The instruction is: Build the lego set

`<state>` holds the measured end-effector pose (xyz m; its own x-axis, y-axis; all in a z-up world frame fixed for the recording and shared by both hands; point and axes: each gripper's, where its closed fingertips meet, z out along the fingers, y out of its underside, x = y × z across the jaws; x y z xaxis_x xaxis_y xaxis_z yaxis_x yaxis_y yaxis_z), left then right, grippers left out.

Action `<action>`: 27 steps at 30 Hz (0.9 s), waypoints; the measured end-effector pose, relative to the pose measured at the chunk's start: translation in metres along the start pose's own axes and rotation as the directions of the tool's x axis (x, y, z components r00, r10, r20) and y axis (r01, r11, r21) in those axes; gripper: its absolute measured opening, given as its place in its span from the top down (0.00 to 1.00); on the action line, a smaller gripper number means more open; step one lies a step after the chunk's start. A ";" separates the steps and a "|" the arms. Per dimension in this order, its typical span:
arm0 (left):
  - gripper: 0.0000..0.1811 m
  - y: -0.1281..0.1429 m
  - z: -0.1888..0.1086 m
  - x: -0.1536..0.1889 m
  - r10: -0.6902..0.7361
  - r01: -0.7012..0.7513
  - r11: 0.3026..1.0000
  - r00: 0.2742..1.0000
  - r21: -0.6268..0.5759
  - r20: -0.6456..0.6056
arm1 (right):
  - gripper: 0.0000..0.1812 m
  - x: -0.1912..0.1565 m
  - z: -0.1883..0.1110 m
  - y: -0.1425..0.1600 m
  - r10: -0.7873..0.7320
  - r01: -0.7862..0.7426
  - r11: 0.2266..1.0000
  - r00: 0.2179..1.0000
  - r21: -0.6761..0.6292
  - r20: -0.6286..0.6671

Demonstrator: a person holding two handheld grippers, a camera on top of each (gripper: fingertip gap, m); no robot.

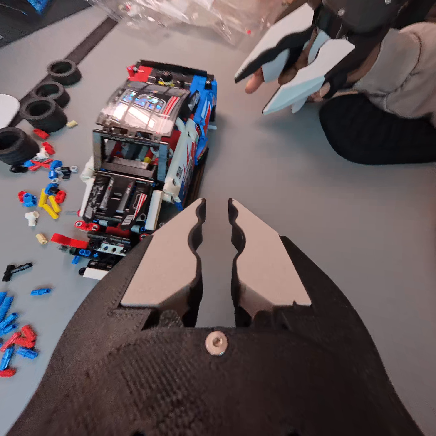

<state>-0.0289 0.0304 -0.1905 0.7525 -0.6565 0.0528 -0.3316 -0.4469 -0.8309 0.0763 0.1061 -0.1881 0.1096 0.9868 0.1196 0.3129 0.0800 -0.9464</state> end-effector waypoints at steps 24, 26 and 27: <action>0.86 0.009 -0.126 -0.081 -0.316 -0.019 0.840 0.795 0.542 0.518 | 0.93 -0.033 0.099 -0.167 -0.109 0.115 0.949 0.993 0.294 -0.035; 0.86 0.008 -0.127 -0.080 -0.303 -0.034 0.843 0.795 0.537 0.526 | 0.95 -0.037 0.127 -0.195 -0.132 0.136 0.938 0.991 0.319 -0.036; 0.86 0.007 -0.129 -0.080 -0.306 -0.035 0.838 0.796 0.545 0.522 | 0.96 -0.038 0.140 -0.207 -0.133 0.136 0.932 0.991 0.336 -0.033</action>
<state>-0.1644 0.0015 -0.1292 0.9976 -0.0687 0.0069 0.0056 -0.0199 -0.9998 -0.1244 0.0713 -0.0382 0.0977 0.9622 0.2542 -0.0107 0.2565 -0.9665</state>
